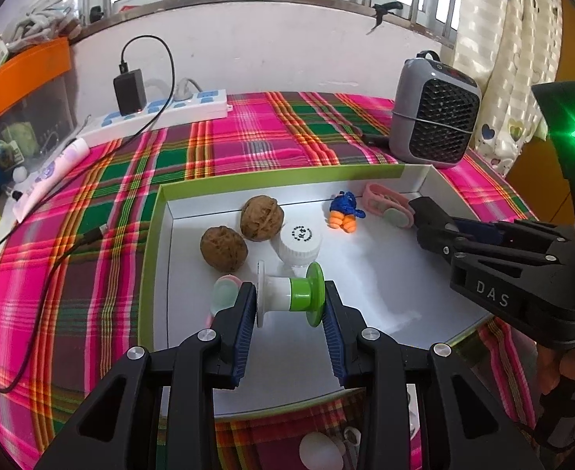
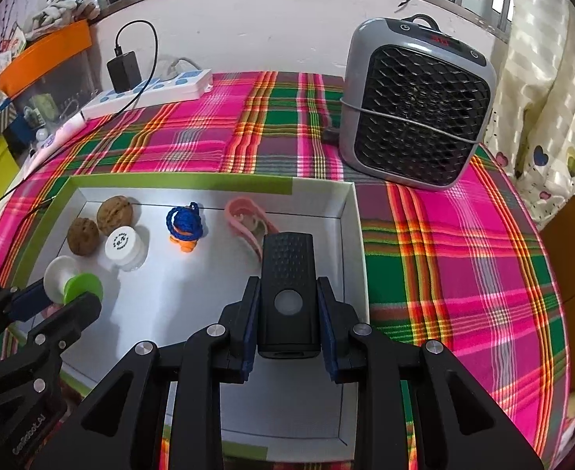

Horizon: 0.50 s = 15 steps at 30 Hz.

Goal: Organize objects
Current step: 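Carry the suction toy in the left tool over the box while the right tool carries the black block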

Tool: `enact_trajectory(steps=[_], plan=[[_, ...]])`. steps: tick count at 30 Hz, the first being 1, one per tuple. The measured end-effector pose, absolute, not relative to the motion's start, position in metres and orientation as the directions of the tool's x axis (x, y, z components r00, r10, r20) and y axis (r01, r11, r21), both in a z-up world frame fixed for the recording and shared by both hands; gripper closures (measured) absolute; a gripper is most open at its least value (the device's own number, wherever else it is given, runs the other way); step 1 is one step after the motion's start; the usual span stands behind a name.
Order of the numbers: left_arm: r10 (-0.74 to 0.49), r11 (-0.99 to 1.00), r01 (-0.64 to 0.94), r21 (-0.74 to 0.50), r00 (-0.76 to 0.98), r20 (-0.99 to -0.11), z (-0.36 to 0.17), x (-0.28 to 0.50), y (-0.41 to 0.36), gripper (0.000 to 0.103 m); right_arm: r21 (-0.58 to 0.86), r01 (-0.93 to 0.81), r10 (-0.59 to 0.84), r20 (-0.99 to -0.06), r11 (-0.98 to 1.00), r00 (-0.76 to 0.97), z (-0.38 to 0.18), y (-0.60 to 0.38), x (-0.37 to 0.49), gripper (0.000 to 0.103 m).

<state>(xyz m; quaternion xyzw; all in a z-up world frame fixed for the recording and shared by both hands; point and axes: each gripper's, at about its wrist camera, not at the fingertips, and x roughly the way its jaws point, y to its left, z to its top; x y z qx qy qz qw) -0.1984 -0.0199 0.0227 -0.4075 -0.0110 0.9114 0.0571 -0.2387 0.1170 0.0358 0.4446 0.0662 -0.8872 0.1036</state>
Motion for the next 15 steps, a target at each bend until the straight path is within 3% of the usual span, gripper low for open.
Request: enact_trajectory(steps=[15], plan=[[0.092, -0.995, -0.087, -0.046, -0.660, -0.746, 0.0202, -0.2038, -0.0187, 0.071, -0.031, 0.264, -0.137, -0.792, -0.964, -0.595, 0.0340, 0.1151, -0.2390, 0.075]])
